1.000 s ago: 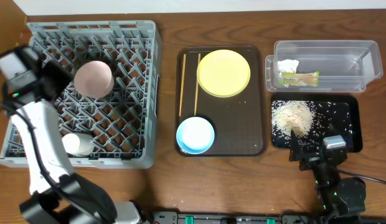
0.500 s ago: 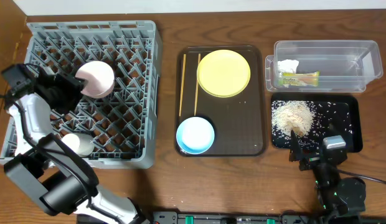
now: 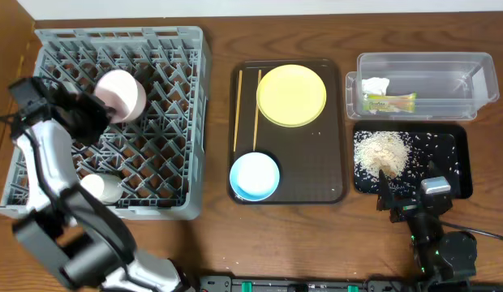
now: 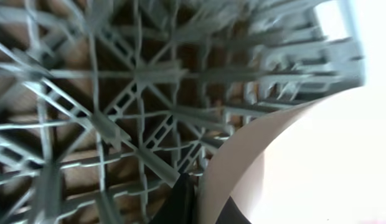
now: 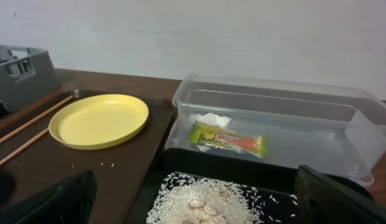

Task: Sort waste into correct bins and load items into the dishwasher

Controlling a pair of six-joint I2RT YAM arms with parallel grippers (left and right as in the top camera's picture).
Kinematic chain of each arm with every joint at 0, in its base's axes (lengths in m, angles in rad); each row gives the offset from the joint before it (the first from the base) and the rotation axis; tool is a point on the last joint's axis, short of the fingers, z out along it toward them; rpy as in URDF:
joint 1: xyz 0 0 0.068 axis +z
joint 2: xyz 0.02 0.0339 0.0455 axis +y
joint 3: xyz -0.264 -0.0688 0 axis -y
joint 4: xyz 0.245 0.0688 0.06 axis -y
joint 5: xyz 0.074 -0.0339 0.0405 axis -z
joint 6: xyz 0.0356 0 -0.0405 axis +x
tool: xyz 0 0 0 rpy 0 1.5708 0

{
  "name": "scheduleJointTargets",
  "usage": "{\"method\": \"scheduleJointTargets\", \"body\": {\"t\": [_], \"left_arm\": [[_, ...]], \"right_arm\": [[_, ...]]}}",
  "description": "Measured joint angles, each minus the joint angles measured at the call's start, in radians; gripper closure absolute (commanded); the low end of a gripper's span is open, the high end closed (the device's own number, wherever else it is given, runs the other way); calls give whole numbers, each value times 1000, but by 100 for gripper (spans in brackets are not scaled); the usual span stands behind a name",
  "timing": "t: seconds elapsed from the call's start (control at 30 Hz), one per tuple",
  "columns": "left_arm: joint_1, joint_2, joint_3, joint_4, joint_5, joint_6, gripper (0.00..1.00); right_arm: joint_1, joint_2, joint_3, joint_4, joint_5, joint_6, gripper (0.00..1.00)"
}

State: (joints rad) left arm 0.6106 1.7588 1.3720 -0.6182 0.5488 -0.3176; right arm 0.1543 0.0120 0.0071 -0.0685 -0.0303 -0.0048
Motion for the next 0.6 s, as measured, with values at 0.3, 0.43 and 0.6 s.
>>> {"method": "scheduleJointTargets", "body": {"t": [0.3,0.43,0.6], "left_arm": [[-272,-265,2,-12,-596,-2,93],[-422,-206,-5,82,-937,-8,93],[-511,-116,-7,165,-1179,13,92]], "right_arm": [[0,0,0,0,0,0,1],[0,0,0,0,0,0,1],[0,0,0,0,0,0,1]]}}
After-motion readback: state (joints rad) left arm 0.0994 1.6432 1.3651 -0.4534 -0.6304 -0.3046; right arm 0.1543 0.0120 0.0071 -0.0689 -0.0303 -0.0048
